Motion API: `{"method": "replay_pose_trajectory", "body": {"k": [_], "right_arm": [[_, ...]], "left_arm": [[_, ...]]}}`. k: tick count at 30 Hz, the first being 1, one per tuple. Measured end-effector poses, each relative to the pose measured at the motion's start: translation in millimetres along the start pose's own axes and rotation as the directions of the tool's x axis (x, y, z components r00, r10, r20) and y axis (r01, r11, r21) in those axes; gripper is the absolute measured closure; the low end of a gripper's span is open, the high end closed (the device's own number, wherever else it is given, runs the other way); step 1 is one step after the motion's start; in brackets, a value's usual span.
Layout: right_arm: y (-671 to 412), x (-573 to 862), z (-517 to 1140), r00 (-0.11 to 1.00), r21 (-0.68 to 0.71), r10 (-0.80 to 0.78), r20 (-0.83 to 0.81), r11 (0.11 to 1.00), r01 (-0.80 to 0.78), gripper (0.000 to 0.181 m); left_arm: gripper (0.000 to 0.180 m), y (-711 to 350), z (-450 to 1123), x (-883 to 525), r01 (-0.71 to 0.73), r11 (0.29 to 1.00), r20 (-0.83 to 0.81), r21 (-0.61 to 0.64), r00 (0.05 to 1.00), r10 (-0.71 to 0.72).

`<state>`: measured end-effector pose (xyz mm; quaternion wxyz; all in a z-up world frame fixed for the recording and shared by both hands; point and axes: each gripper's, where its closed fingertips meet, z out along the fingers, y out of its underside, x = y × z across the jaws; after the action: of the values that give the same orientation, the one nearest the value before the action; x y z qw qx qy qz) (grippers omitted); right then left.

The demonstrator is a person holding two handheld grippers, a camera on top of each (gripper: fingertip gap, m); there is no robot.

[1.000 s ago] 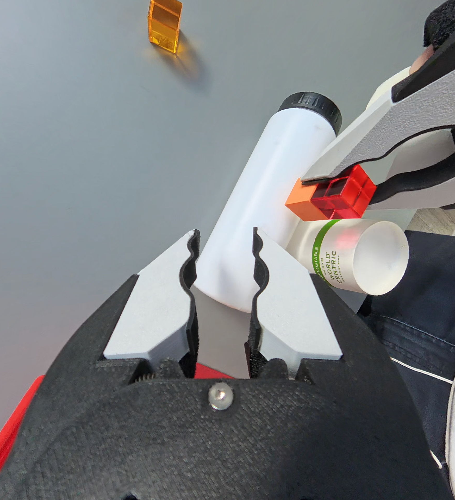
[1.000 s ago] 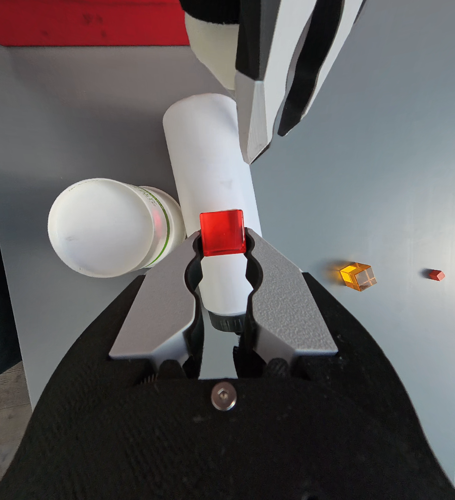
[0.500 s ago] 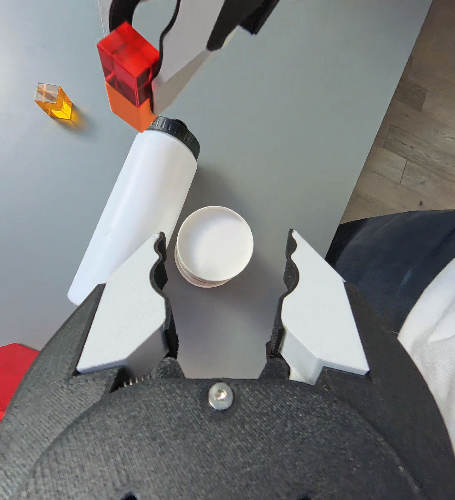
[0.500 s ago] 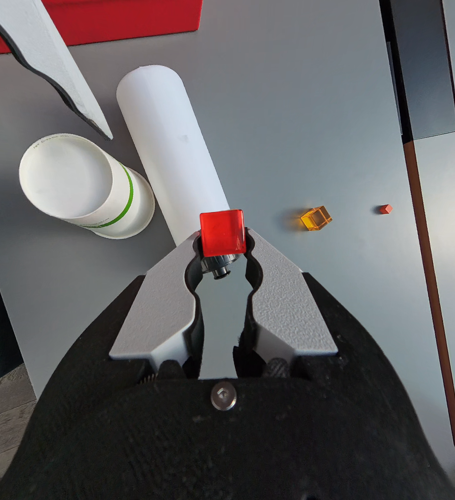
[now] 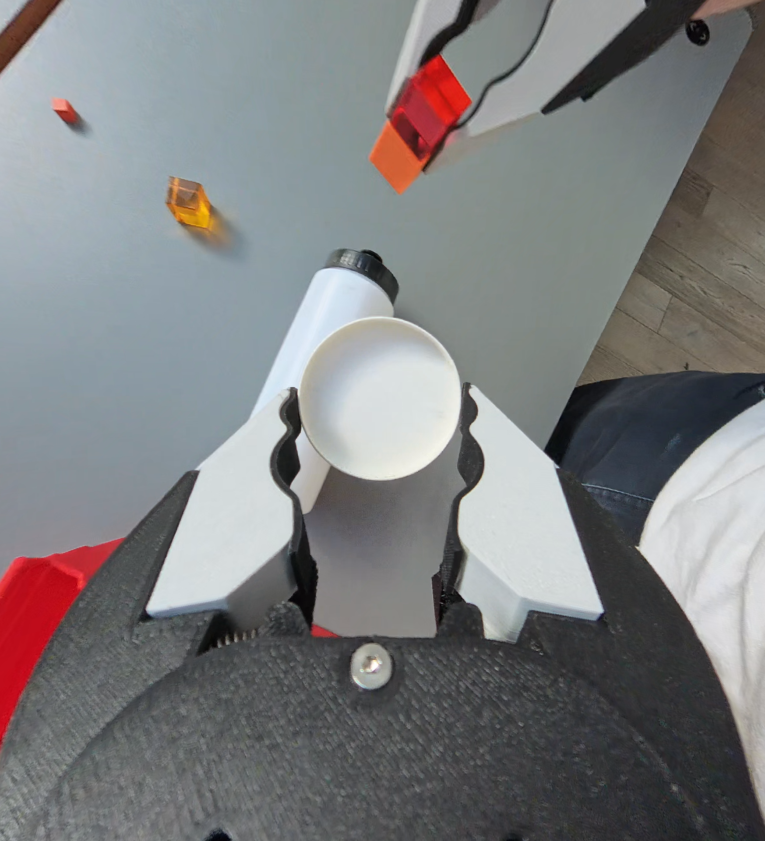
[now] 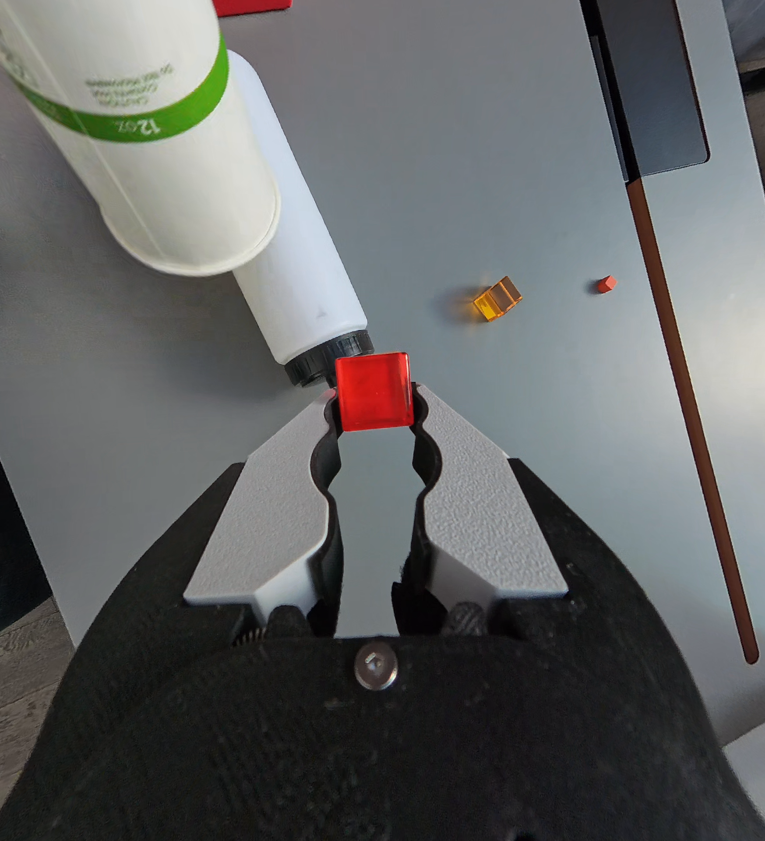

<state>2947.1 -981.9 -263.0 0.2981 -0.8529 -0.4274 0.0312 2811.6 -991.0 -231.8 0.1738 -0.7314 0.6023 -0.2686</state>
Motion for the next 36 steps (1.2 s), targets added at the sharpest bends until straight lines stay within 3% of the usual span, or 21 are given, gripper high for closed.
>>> {"method": "replay_pose_trajectory", "body": {"k": [2,5,13,28,36], "right_arm": [[5.5,-0.2,-5.1,1.000,0.008,0.014,-0.006,1.000,-0.014,0.155],[13.9,-1.8,-9.3,1.000,0.001,0.023,-0.009,1.000,-0.023,0.155],[23.1,-14.6,-11.8,1.000,-0.021,0.024,0.007,0.999,-0.024,0.154],[-1.2,-36.8,14.7,0.996,-0.013,-0.020,0.085,1.000,0.021,0.154],[-32.9,-106.0,44.8,0.971,0.051,-0.041,0.234,0.998,0.030,0.154]], "left_arm": [[0.110,-26.4,-16.1,-44.1,0.008,1.000,0.073,0.029,0.997,-0.010],[0.110,-45.8,0.0,-103.5,0.004,1.000,0.142,-0.028,0.990,0.000],[0.110,-18.2,76.5,-127.8,-0.109,0.967,0.078,-0.230,0.988,0.130],[0.102,2.1,85.6,-105.7,-0.128,0.956,-0.086,-0.262,0.990,0.109],[0.105,2.5,78.6,-102.1,-0.131,0.962,-0.077,-0.237,0.990,0.116]]}}
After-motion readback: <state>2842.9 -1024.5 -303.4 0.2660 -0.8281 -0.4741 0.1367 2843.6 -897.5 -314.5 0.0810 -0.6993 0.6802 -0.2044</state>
